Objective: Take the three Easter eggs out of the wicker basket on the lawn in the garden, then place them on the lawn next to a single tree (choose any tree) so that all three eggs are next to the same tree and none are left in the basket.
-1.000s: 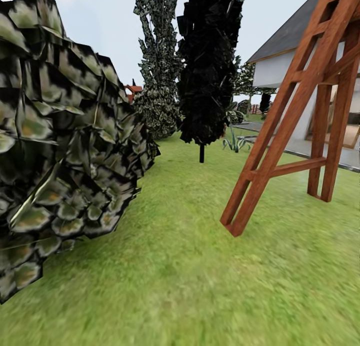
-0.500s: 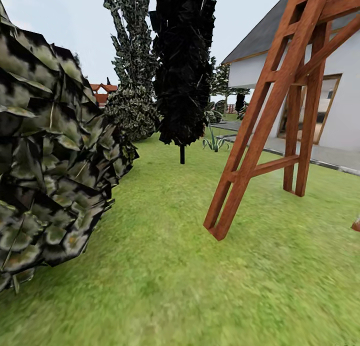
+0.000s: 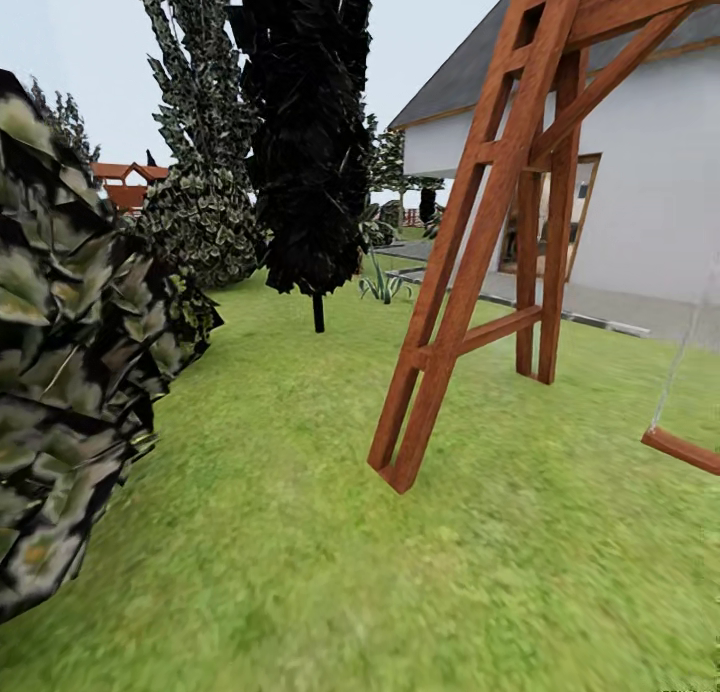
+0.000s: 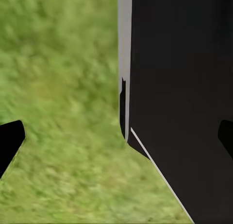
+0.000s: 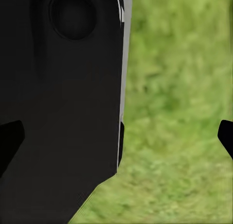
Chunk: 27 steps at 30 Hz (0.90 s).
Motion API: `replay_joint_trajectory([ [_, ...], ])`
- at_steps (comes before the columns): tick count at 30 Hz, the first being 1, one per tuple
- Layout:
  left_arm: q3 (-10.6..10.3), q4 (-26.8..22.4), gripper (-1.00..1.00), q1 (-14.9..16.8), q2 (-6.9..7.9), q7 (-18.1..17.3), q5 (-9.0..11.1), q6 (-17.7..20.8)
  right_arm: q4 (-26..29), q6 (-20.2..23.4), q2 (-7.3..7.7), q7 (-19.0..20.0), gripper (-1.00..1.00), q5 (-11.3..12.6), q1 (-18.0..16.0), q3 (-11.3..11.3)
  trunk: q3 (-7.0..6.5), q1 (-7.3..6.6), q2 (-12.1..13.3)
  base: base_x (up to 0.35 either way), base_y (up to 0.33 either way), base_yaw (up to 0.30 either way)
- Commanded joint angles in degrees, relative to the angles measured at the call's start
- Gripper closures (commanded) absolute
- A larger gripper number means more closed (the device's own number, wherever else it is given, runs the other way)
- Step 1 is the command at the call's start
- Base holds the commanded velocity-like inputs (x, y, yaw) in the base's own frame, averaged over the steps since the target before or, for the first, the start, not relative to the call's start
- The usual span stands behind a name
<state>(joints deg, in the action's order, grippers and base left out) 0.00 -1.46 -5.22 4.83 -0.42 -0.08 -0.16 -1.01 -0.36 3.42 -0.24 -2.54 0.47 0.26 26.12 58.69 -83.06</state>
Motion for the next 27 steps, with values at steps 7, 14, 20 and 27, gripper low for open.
replay_joint_trajectory([
  [7,0.0,-0.13,-1.0,-0.05,0.01,-0.07,-0.01,-0.02,-0.04,-0.06,0.0,-0.02,-1.0,-0.27,-0.03,0.01,0.03,0.04,-0.01,0.336,0.0,-0.3],
  [14,0.0,-0.13,-1.0,-0.05,0.01,-0.09,-0.01,-0.02,-0.04,-0.07,0.0,-0.02,-1.0,-0.27,-0.03,0.01,0.03,0.04,-0.01,0.336,0.012,-0.3],
  [20,0.0,-0.13,-1.0,-0.05,-0.04,-0.03,-0.05,-0.02,-0.04,0.01,-0.06,-0.02,-1.0,-0.21,-0.03,0.01,0.03,0.04,-0.01,0.221,0.132,-0.09],
  [27,0.0,-0.13,-1.0,-0.05,-0.06,-0.05,-0.01,-0.02,-0.04,-0.07,-0.05,-0.02,-1.0,-0.02,-0.03,-0.07,0.03,0.04,-0.01,0.036,0.03,-0.225],
])
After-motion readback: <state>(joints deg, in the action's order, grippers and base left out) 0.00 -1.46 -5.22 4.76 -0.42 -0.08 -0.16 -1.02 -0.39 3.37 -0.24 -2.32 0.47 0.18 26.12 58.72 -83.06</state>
